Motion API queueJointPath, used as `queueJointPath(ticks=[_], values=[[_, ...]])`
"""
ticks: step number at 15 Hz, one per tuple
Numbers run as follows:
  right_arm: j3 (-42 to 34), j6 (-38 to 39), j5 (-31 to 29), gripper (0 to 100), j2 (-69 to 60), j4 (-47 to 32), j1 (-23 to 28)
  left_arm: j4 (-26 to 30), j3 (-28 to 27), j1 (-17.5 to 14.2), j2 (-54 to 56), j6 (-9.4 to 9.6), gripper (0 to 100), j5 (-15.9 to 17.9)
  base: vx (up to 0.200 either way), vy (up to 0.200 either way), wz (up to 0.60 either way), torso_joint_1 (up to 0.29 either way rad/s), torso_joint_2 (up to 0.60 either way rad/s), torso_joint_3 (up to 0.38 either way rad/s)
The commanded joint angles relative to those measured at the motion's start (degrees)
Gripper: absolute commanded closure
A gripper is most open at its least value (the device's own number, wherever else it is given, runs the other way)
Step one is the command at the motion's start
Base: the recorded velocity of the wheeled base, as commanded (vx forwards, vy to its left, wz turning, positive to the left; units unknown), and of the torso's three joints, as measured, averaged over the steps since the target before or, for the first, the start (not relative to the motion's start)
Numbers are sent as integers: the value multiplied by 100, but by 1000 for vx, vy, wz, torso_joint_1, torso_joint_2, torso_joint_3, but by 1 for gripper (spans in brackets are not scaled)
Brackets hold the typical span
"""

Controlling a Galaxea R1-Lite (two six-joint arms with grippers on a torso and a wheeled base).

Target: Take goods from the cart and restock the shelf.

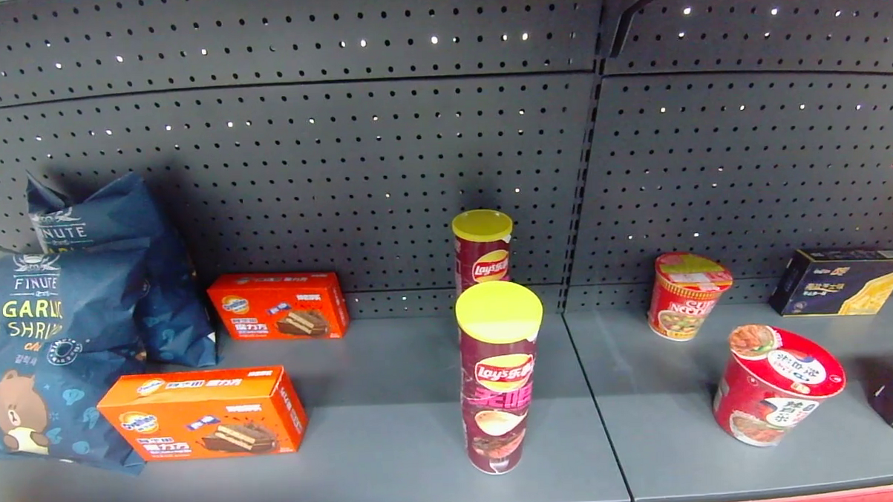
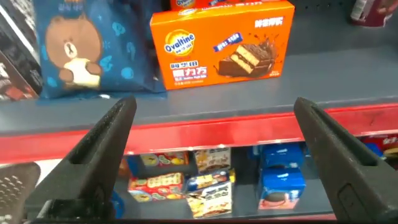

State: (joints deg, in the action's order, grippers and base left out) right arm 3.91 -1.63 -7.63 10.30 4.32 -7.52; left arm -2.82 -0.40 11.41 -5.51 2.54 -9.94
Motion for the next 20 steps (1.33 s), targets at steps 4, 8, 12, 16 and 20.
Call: queueJointPath(ticks=[4, 8, 12, 16, 20], values=[[-383, -4, 25, 0, -476, -71, 31, 9, 40, 2, 32, -227, 0, -44, 0, 0, 0, 0, 0, 0], [-383, 181, 16, 0, -476, -54, 31, 9, 40, -1510, 15, 63, 0, -88, 0, 0, 0, 0, 0, 0], [-383, 225, -195, 0, -476, -80, 102, 282, 40, -1123, 270, 54, 0, 888, 0, 0, 0, 0, 0, 0], [-303, 445, 25, 0, -599, -273, 989, 282, 40, -1123, 489, -87, 0, 1029, 0, 0, 0, 0, 0, 0], [-286, 278, 623, 0, -740, -309, 849, 282, 40, -1123, 516, -95, 0, 1037, 0, 0, 0, 0, 0, 0]])
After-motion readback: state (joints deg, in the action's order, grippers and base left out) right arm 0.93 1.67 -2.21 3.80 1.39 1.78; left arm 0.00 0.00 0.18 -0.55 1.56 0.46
